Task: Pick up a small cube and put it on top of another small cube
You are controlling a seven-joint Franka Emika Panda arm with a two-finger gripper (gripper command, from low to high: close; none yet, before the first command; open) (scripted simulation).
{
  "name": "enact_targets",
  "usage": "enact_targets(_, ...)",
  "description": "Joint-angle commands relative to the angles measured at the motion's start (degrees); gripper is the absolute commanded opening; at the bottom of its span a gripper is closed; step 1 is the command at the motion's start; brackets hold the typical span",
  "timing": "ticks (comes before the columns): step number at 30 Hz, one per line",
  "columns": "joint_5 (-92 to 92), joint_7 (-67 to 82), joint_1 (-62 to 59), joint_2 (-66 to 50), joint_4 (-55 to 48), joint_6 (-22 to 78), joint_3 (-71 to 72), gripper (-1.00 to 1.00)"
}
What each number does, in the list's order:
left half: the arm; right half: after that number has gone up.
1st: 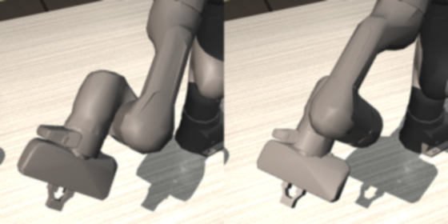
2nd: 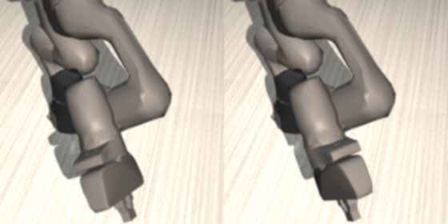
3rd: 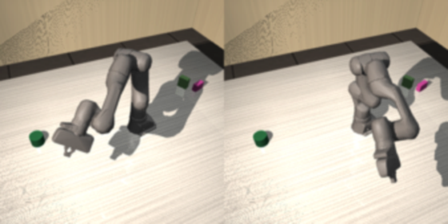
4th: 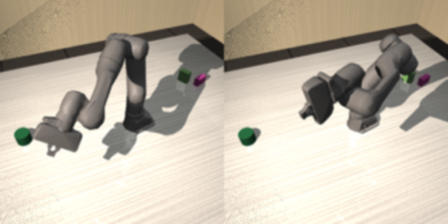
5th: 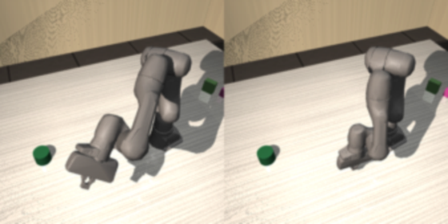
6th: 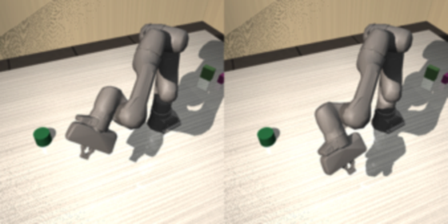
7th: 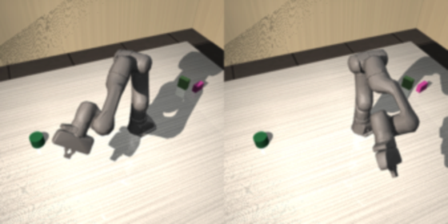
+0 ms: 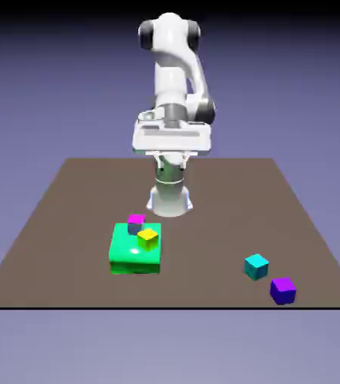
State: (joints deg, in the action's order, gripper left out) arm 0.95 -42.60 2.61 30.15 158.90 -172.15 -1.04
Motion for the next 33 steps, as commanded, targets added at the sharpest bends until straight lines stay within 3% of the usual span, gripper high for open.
enact_targets(1, 0.8, -0.1, 1.6, -2.1, -1.7, 1.5, -0.9, 0.0)
enact_targets(33, 26.1, -4.0, 52.5, -68.5, -57.4, 50.9, -28.6, 0.0)
